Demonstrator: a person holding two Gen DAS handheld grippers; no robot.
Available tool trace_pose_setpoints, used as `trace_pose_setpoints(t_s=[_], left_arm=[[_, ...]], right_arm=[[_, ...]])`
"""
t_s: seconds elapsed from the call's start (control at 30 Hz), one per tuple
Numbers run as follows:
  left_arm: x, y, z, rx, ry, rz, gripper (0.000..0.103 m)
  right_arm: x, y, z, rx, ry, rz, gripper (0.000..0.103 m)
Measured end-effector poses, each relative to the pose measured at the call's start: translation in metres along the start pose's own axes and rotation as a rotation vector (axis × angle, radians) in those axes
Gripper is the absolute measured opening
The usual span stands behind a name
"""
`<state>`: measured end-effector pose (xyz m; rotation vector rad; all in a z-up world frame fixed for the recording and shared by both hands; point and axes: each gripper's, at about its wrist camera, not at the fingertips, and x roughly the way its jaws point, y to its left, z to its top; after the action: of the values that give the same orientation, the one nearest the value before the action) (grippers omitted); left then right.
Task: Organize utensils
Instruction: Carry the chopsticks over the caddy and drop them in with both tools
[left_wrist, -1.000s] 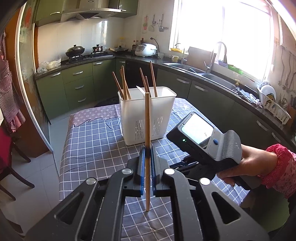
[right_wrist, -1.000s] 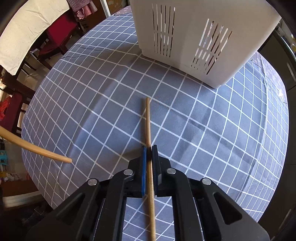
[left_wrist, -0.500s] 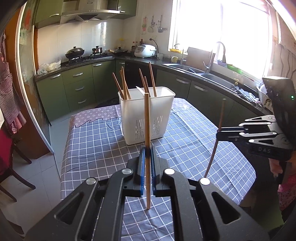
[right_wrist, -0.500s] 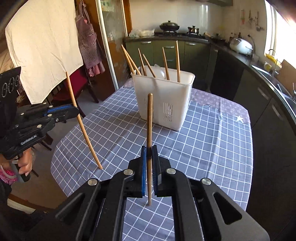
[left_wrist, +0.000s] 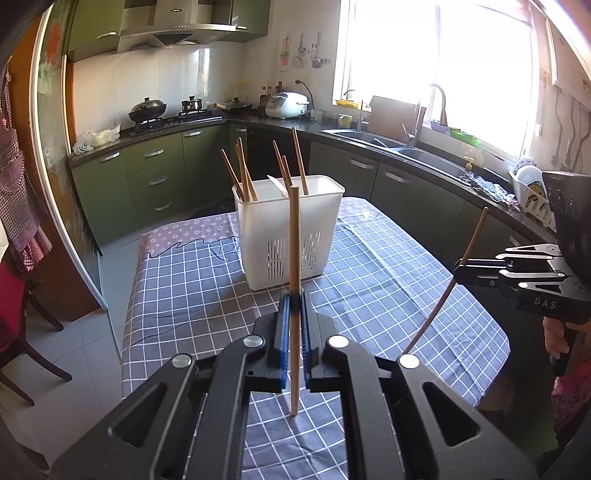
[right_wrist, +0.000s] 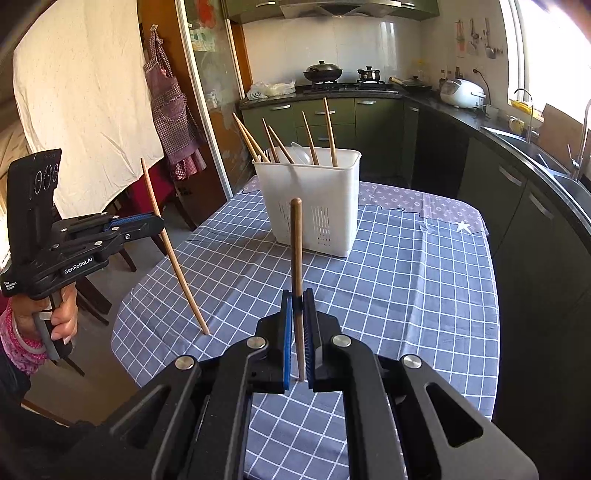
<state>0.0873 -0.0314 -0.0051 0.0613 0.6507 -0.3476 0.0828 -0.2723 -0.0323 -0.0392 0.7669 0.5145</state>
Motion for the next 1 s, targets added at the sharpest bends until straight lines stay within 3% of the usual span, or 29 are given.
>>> trace_pose_setpoints(t_s=[0.33, 0.53, 1.0], left_arm=[[-0.008, 0.000, 0.015, 0.009, -0.032, -0.004, 0.006], [-0.011, 0.000, 0.049, 0.002, -0.050, -0.034, 0.006], [-0.018, -0.005, 0.168, 0.013, -0.362, 0.068, 0.006]], right_arm=[[0.002, 0.000, -0.001, 0.004, 0.001, 0.002, 0.007], [0.002, -0.002, -0.001, 0.006, 0.003, 0.008, 0.007], [0.001, -0.013, -0.005, 0.025, -0.007, 0.042, 0.007]])
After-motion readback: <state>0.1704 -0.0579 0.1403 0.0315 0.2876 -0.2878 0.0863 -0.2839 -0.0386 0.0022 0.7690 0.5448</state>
